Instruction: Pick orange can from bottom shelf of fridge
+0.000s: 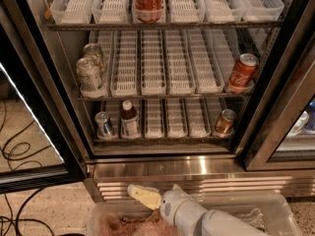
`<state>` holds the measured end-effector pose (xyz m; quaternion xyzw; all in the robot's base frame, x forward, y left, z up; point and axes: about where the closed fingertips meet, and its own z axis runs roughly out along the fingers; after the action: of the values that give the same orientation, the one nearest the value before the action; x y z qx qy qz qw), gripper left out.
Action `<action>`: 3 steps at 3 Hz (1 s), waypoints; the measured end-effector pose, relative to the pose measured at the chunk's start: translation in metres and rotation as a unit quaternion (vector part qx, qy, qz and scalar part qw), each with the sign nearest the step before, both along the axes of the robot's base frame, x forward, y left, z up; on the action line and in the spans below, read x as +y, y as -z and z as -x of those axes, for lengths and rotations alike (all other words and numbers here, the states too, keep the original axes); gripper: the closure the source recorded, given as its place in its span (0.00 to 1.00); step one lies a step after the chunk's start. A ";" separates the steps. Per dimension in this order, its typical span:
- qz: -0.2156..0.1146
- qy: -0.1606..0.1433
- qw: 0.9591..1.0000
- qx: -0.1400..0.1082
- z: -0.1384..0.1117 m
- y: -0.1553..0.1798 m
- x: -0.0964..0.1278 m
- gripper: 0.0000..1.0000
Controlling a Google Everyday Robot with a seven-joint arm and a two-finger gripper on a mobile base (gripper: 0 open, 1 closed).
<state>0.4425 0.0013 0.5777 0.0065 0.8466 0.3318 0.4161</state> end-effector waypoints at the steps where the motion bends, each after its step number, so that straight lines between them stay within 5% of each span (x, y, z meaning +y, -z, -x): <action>1: 0.013 0.015 1.000 0.001 -0.005 0.000 -0.003 0.00; 2: -0.006 0.005 1.000 -0.009 0.003 -0.006 0.041 0.00; 3: -0.051 -0.033 0.997 -0.041 0.018 -0.029 0.149 0.00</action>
Offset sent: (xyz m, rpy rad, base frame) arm 0.0662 -0.1006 0.0132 -0.4023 -0.1741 -0.9390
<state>0.4246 0.1507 0.6071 -0.0141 0.8103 0.3884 0.4387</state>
